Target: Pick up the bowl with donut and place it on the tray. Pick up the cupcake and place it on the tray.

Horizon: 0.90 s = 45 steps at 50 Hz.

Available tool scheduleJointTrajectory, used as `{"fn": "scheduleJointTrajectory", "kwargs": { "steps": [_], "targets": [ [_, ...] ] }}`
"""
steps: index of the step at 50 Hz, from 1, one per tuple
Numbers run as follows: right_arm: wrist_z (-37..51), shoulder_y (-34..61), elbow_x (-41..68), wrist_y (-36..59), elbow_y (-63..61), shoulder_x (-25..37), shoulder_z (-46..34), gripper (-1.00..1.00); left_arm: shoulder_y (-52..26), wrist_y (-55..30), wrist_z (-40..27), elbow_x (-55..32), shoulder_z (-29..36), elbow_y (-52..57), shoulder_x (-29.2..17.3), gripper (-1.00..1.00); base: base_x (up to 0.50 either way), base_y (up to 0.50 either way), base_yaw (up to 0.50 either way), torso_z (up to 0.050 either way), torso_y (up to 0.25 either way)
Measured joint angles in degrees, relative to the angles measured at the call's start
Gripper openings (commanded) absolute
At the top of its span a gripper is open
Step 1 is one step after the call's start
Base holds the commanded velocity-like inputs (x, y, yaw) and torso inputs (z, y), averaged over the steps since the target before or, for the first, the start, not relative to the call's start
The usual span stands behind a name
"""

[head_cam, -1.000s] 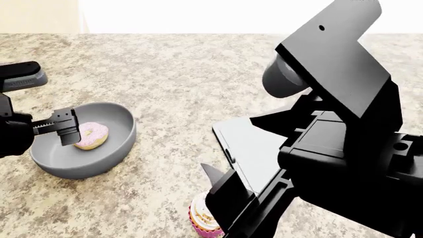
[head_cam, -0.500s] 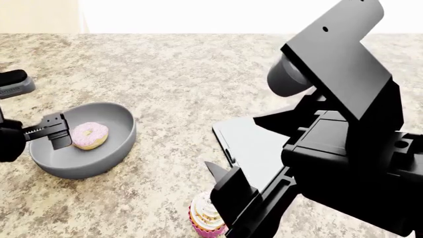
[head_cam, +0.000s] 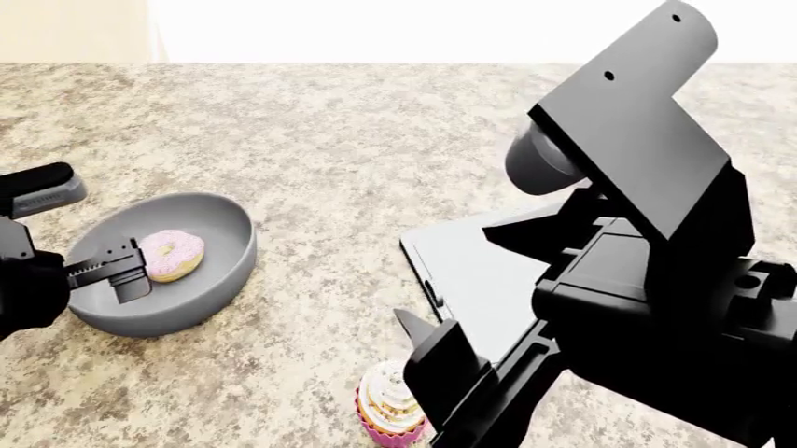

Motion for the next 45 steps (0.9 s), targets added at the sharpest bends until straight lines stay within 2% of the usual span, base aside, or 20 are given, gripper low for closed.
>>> {"fn": "scheduleJointTrajectory", "kwargs": {
  "steps": [10, 11, 26, 45],
  "targets": [
    [-0.1, 0.2, -0.2, -0.1, -0.1, 0.3, -0.4, 1.00, 1.3, 1.0, -0.6, -0.9, -0.2, 1.4, -0.7, 1.00, 0.00, 0.00, 0.00, 0.000, 0.000],
    [-0.2, 0.2, -0.2, -0.1, -0.2, 0.4, -0.5, 1.00, 1.3, 1.0, -0.5, -0.8, -0.1, 1.4, -0.7, -1.00, 0.00, 0.00, 0.00, 0.000, 0.000],
    [-0.8, 0.0, -0.6, -0.2, -0.5, 1.0, -0.7, 1.00, 3.3, 4.9, 2.9, 1.9, -1.2, 0.9, -0.3, -1.00, 0.00, 0.00, 0.00, 0.000, 0.000],
    [-1.3, 0.2, -0.7, -0.9, -0.9, 2.1, -0.7, 1.00, 8.4, 13.3, 3.6, 1.5, -4.1, 5.2, -3.7, -1.00, 0.00, 0.00, 0.00, 0.000, 0.000]
  ]
}}
